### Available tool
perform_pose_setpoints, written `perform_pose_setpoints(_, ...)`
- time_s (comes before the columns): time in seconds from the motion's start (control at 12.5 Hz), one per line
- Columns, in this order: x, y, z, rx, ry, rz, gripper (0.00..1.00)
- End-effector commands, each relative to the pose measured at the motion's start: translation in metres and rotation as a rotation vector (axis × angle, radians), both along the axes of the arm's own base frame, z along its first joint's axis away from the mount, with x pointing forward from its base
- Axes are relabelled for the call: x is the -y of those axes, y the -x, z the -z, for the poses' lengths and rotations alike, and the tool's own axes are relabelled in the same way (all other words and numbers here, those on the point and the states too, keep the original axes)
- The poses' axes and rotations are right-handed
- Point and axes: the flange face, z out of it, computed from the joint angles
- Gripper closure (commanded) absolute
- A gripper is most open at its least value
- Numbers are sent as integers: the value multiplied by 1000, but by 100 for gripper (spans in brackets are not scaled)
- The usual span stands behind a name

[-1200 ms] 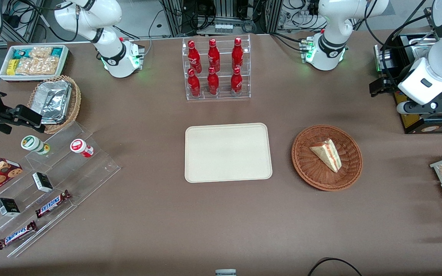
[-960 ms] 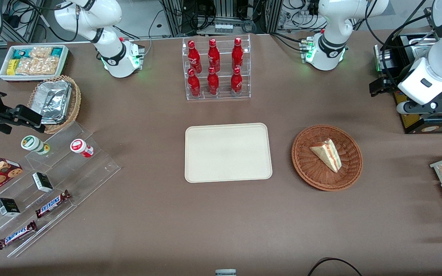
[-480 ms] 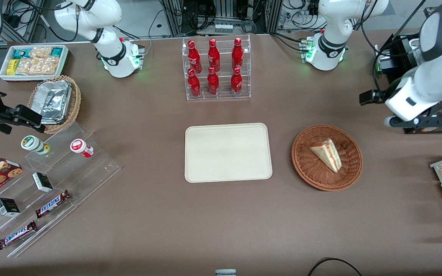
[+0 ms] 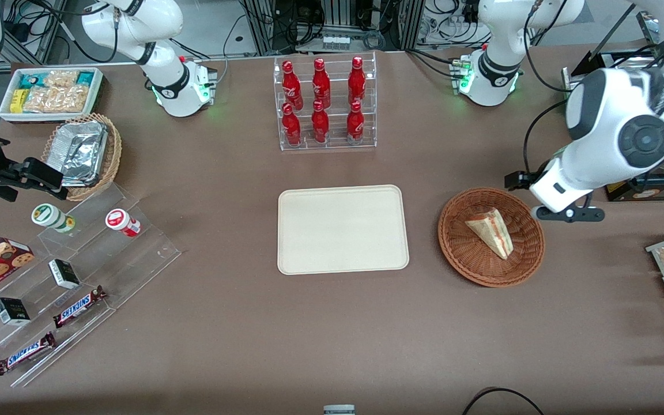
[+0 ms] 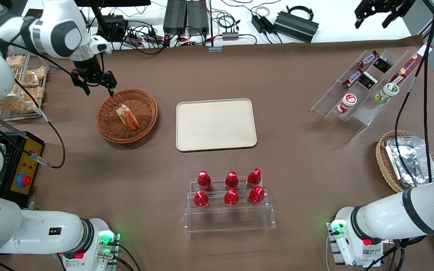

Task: Place sandwich from basket to tray
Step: 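Move the left gripper over the wrapped sandwich in the wicker basket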

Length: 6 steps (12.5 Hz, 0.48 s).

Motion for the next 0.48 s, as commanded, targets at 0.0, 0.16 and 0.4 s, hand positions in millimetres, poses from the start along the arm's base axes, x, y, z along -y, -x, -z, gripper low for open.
perform_pose_setpoints(0.0,5,12,31,67,-3,-79,0)
perform_pose_setpoints(0.16,10,20,55,111,-3,-105,0)
perform_pose_setpoints(0.4,22,20,77,152,-18,-277,0)
